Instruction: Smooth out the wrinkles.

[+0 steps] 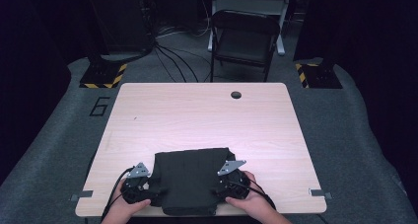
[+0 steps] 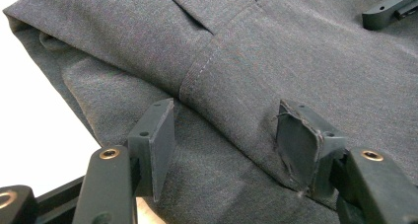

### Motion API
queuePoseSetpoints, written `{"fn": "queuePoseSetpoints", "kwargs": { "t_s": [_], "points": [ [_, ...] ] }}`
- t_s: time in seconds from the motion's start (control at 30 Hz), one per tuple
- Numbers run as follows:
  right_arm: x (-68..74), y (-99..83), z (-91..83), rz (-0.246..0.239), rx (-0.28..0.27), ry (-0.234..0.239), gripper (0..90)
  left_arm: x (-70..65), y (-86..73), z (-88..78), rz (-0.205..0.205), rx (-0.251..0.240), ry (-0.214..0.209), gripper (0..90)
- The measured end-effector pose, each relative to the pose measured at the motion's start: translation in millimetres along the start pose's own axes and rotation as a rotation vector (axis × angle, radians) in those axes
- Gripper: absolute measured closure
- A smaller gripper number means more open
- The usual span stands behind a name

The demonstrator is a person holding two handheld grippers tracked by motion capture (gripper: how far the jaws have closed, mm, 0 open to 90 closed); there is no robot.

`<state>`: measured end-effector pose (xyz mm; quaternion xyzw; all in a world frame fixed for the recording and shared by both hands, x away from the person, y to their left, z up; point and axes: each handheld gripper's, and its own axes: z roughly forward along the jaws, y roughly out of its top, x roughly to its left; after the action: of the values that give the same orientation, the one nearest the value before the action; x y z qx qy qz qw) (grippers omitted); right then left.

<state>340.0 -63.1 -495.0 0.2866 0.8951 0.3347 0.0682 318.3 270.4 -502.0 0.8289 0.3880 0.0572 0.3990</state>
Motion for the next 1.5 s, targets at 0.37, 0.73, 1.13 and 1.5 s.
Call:
{"fn": "queuePoseSetpoints", "kwargs": {
  "t_s": [0.37, 0.73, 1.13, 1.5],
  "points": [
    [0.6, -2.3, 0.3, 0.013, -0.016, -0.006, 38.7, 0.2, -3.5, 2.0, 0.01, -0.019, 0.009, 40.1],
    [-1.4, -5.0, 0.6, 0.05, -0.024, 0.0, 37.0, 1.1, -1.2, 6.5, 0.01, -0.021, 0.01, 40.0],
    [-1.1, 0.6, 1.4, 0.04, 0.009, -0.011, 36.4, 3.8, 5.6, 14.5, -0.001, 0.006, 0.024, 38.2],
    [-6.2, 2.1, 2.5, 0.054, 0.006, -0.026, 35.2, 11.1, 13.7, 20.9, -0.009, 0.013, 0.017, 37.4]
  ]
}}
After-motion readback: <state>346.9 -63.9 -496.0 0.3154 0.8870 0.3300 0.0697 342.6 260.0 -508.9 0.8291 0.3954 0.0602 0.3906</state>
